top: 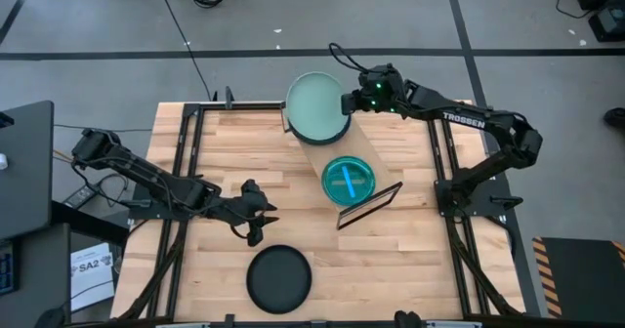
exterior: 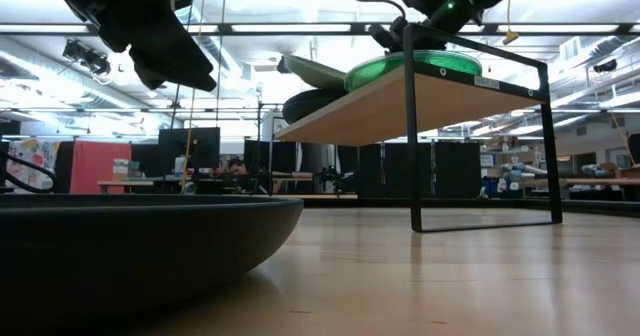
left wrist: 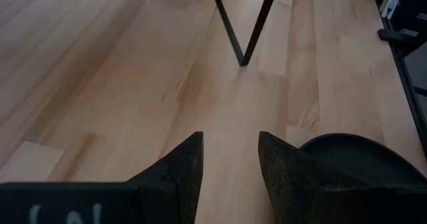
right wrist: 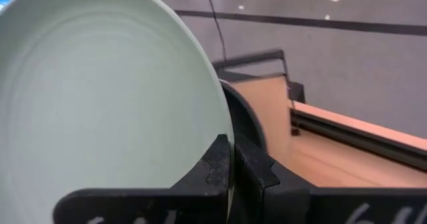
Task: Place and stack plates onto a shelf
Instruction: Stack the light gray plate on the top of the black plate on the shelf, then stack the black plate on the top of the light gray plate on the shelf
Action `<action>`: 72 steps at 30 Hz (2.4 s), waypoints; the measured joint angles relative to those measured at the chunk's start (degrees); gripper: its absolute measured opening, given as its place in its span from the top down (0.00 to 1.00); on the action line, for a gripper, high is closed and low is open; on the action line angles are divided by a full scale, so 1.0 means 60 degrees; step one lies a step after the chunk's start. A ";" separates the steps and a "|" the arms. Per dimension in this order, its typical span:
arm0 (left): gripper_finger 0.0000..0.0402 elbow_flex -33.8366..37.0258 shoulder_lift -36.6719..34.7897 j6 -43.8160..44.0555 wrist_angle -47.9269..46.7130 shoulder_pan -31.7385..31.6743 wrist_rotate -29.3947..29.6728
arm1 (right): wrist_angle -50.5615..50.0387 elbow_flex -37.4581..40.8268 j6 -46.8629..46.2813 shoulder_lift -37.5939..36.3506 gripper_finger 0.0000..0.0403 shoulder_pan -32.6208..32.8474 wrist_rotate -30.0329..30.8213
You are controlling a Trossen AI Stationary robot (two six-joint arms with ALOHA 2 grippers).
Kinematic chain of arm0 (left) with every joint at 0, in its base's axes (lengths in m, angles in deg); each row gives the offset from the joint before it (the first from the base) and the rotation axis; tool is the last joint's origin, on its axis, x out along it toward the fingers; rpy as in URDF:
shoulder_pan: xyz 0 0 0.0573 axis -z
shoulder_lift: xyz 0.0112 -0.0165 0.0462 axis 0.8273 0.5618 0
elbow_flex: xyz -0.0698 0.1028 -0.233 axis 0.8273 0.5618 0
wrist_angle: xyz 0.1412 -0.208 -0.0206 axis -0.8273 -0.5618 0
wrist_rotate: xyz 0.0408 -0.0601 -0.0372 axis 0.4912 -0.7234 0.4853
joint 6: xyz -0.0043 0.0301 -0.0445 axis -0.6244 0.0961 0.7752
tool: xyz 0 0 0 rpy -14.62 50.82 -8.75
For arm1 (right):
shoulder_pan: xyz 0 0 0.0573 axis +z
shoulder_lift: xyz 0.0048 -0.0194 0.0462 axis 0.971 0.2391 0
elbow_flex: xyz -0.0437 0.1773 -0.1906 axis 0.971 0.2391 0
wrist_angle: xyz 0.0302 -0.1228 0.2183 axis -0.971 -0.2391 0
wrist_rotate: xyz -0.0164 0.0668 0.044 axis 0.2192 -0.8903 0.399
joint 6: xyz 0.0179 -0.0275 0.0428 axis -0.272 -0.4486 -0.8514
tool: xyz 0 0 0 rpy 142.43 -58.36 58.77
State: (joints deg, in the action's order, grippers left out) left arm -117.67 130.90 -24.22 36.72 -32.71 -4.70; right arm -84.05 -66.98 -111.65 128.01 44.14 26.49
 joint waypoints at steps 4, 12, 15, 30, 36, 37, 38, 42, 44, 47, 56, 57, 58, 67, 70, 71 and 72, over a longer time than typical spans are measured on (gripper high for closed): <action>0.63 0.0000 0.0000 0.0002 0.0000 0.0000 0.0001 | -0.0192 0.0002 0.0009 0.0118 0.96 -0.0012 -0.0002; 0.63 0.0000 0.0004 0.0028 -0.0010 0.0000 0.0000 | -0.0001 0.0007 0.0030 0.0266 0.93 -0.0012 0.0002; 0.63 0.0000 0.0004 0.0026 -0.0021 0.0000 0.0000 | 0.0099 0.0007 0.0033 0.0264 0.92 -0.0013 0.0001; 0.63 0.0000 0.0004 0.0019 -0.0033 0.0000 0.0000 | 0.0069 0.0007 0.0022 0.0262 0.80 -0.0052 -0.0047; 0.63 0.0000 0.0004 0.0019 -0.0036 0.0000 -0.0002 | 0.0052 0.0007 0.0060 0.0262 0.67 -0.0064 -0.0051; 0.63 0.0000 0.0004 0.0019 -0.0036 0.0000 0.0000 | 0.0052 0.0007 0.0118 0.0262 0.65 -0.0070 -0.0051; 0.63 0.0000 0.0004 0.0019 -0.0036 0.0000 -0.0004 | 0.0052 0.0007 0.0185 0.0262 0.63 -0.0070 -0.0051; 0.63 0.0000 0.0004 0.0019 -0.0038 0.0000 -0.0004 | 0.0041 0.0007 0.0615 0.0233 0.54 -0.0070 -0.0055; 0.63 0.0000 0.0004 0.0019 -0.0036 0.0000 -0.0004 | 0.0037 0.0007 0.0788 0.0170 0.51 -0.0073 -0.0055; 0.63 0.0000 0.0004 0.0019 -0.0036 0.0000 -0.0004 | 0.0037 0.0007 0.0933 -0.0021 0.47 -0.0126 -0.0055; 0.63 -0.0004 0.0004 0.0030 -0.0040 0.0000 -0.0018 | -0.0028 0.0007 0.0881 -0.1117 0.43 -0.0325 -0.0880; 0.63 -0.0004 0.0004 0.0030 -0.0040 0.0000 -0.0047 | -0.0028 0.0004 0.0881 -0.1271 0.43 -0.0325 -0.1131; 0.63 -0.0004 0.0004 0.0026 -0.0040 0.0000 -0.0102 | -0.0031 0.0004 0.0881 -0.1419 0.43 -0.0321 -0.1398; 0.62 -0.0004 0.0004 0.0523 -0.0068 0.0000 -0.1610 | -0.0174 0.0004 0.0878 -0.2524 0.43 0.0081 -0.4353; 0.62 -0.0004 0.0004 0.1221 -0.0111 0.0005 -0.2008 | -0.0192 0.0004 0.0877 -0.2682 0.43 0.0510 -0.4593; 0.62 -0.0009 0.0004 0.1541 -0.0167 0.0004 -0.2103 | -0.0192 0.0004 0.0878 -0.2711 0.43 0.0693 -0.4604; 0.62 -0.0011 0.0004 0.1838 -0.0272 0.0004 -0.2167 | -0.0192 0.0004 0.0878 -0.2728 0.43 0.0879 -0.4605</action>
State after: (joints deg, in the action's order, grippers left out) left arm -117.74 130.92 -13.19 35.09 -32.69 -17.70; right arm -85.21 -66.96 -106.39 111.64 49.41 -1.14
